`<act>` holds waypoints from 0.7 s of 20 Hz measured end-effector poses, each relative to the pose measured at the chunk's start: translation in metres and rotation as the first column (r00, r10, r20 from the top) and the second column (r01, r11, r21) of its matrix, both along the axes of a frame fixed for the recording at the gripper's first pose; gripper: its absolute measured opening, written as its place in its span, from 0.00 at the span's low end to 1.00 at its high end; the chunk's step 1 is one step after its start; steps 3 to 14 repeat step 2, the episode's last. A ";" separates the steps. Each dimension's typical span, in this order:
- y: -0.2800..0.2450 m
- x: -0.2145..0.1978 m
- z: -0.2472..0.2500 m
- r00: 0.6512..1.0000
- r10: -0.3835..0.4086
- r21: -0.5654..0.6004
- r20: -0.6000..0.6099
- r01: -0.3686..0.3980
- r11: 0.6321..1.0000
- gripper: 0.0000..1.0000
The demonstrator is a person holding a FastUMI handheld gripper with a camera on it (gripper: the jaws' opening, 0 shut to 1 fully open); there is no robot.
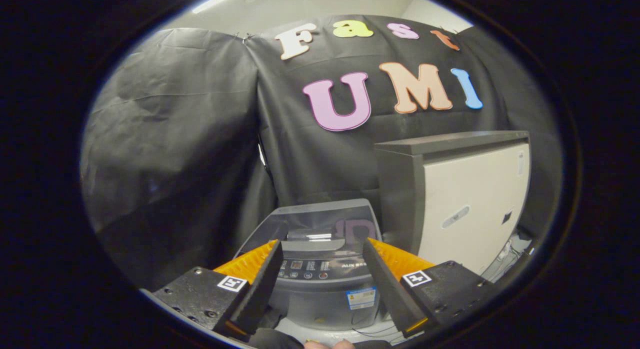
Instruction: Put the clothes into the washing machine and then close the washing machine lid.
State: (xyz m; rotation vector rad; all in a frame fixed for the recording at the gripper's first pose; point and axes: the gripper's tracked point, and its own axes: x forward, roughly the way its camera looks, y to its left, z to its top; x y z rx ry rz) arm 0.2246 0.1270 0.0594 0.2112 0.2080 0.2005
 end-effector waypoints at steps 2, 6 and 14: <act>-0.006 -0.016 -0.002 1.000 -0.011 0.014 0.001 0.011 1.000 0.97; -0.006 -0.016 -0.002 1.000 -0.011 0.014 0.001 0.011 1.000 0.97; -0.006 -0.016 -0.002 1.000 -0.011 0.014 0.001 0.011 1.000 0.97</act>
